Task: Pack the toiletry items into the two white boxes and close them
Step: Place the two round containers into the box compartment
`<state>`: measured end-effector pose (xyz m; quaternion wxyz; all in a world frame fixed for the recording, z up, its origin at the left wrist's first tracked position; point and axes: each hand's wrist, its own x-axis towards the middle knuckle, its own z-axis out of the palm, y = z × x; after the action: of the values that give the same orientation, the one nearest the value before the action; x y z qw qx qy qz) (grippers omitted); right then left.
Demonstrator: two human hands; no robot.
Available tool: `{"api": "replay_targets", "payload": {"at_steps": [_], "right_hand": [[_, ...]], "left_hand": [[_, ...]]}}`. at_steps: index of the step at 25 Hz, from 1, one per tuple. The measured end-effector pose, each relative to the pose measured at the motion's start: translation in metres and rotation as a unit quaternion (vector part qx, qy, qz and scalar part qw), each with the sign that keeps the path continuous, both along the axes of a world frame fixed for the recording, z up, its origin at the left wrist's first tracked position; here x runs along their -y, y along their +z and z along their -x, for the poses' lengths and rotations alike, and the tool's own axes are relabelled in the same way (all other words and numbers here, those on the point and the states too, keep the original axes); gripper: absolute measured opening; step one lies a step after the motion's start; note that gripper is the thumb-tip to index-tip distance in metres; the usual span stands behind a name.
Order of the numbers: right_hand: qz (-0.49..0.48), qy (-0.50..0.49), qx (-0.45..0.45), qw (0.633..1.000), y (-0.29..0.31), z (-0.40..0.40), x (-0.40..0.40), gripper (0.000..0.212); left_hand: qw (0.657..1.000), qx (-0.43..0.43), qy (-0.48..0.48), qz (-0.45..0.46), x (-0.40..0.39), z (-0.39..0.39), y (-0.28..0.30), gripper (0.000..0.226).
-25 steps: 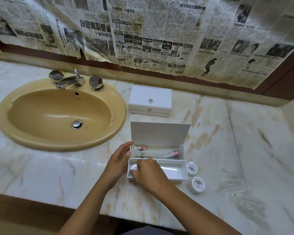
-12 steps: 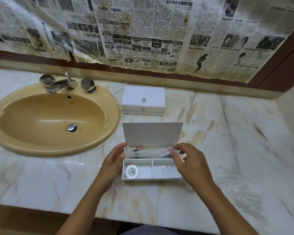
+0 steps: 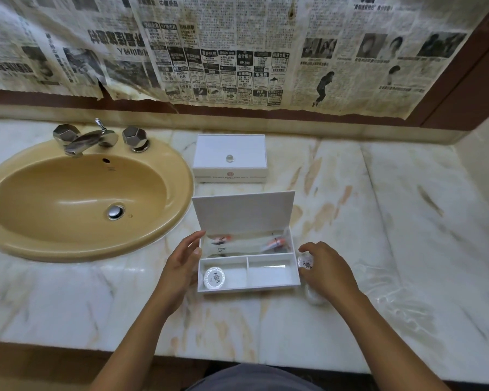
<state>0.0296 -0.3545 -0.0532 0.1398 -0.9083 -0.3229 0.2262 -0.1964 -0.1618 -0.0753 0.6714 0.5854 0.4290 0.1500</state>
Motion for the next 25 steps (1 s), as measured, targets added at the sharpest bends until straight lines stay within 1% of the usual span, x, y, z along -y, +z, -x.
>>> {"api": "replay_targets", "payload": {"at_steps": [13,16,19,21,22,25], "right_hand": [[-0.014,-0.017,0.013,1.000,-0.005,0.000,-0.002,0.042],[-0.047,-0.032,0.039,0.998,0.010,-0.001,-0.005,0.043],[-0.120,-0.052,0.045,0.990,0.040,0.004,-0.014,0.038],[-0.172,-0.034,0.047,0.983,0.060,0.018,-0.026,0.025],[-0.188,-0.017,0.043,0.981,0.066,0.029,-0.033,0.022],[-0.197,0.061,0.004,0.978,0.067,0.069,-0.056,0.026]], "left_hand": [[1.000,0.002,0.008,0.011,0.002,-0.001,0.005,0.034],[1.000,0.003,0.009,0.014,0.003,-0.001,0.006,0.034],[1.000,0.007,0.010,0.018,0.004,-0.003,0.008,0.032],[1.000,0.008,0.008,0.015,0.005,-0.003,0.006,0.031],[1.000,0.009,0.009,0.014,0.005,-0.003,0.006,0.031],[0.999,0.017,0.012,0.024,0.002,-0.001,0.005,0.032]]}}
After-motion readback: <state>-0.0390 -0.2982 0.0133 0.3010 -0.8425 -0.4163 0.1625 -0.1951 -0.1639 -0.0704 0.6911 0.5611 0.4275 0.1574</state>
